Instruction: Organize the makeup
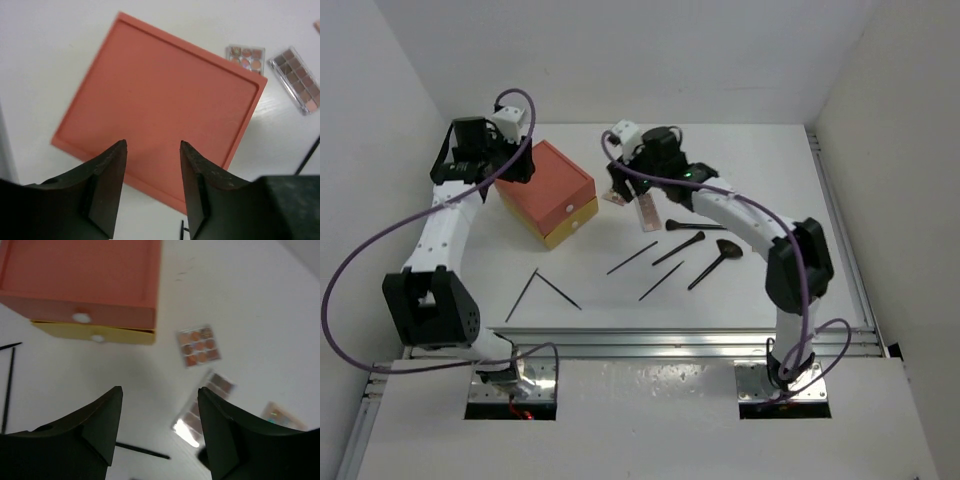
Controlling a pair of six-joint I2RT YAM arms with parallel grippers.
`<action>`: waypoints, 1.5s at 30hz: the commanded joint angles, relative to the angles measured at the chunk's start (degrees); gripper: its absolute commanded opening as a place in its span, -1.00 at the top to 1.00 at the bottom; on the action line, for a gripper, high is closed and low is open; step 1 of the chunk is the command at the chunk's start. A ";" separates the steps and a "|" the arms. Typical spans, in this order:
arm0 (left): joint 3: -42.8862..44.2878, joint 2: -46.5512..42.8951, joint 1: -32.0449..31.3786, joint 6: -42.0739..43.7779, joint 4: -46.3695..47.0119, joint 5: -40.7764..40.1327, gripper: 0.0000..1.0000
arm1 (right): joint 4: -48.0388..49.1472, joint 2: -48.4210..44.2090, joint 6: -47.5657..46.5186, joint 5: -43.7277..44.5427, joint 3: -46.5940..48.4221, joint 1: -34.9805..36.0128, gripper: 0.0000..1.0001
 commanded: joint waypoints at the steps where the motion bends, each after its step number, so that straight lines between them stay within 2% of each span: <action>1: 4.36 7.02 -0.69 -3.89 -7.57 6.08 -0.02 | 8.23 4.46 10.69 -5.34 2.13 3.80 -0.21; 3: 6.04 9.50 -0.69 -5.55 -6.26 4.41 0.05 | 11.60 7.19 14.12 -4.55 0.29 6.07 -0.17; 4: 6.73 10.55 -0.69 -6.09 -5.56 3.27 0.08 | 17.96 8.24 14.91 -4.20 -0.76 6.61 -0.13; 8: 5.96 12.67 -2.44 -6.10 -1.43 -0.87 0.13 | 23.30 12.72 19.48 -4.37 0.19 8.11 -0.06; 12: 2.88 13.20 -2.98 -5.48 0.68 -2.80 0.13 | 24.88 17.37 20.02 -4.55 3.17 9.69 0.00; 21: -2.92 13.20 -2.98 -4.95 3.68 -2.81 0.13 | 26.90 20.73 17.81 0.64 6.69 12.15 0.02; 30: -3.46 13.20 -2.98 -5.48 4.73 -2.28 0.13 | 27.61 21.87 19.75 3.71 6.26 12.06 0.12; 35: -3.98 13.20 -2.98 -5.48 4.73 -1.75 0.13 | 27.35 23.18 20.36 3.63 7.66 12.15 0.23; 39: -3.98 13.20 -2.98 -5.48 4.73 -1.75 0.13 | 26.91 23.89 20.54 3.10 9.68 12.06 0.23; 45: -3.98 13.20 -2.98 -5.48 4.73 -1.75 0.13 | 26.55 23.89 20.89 3.28 8.72 11.98 0.35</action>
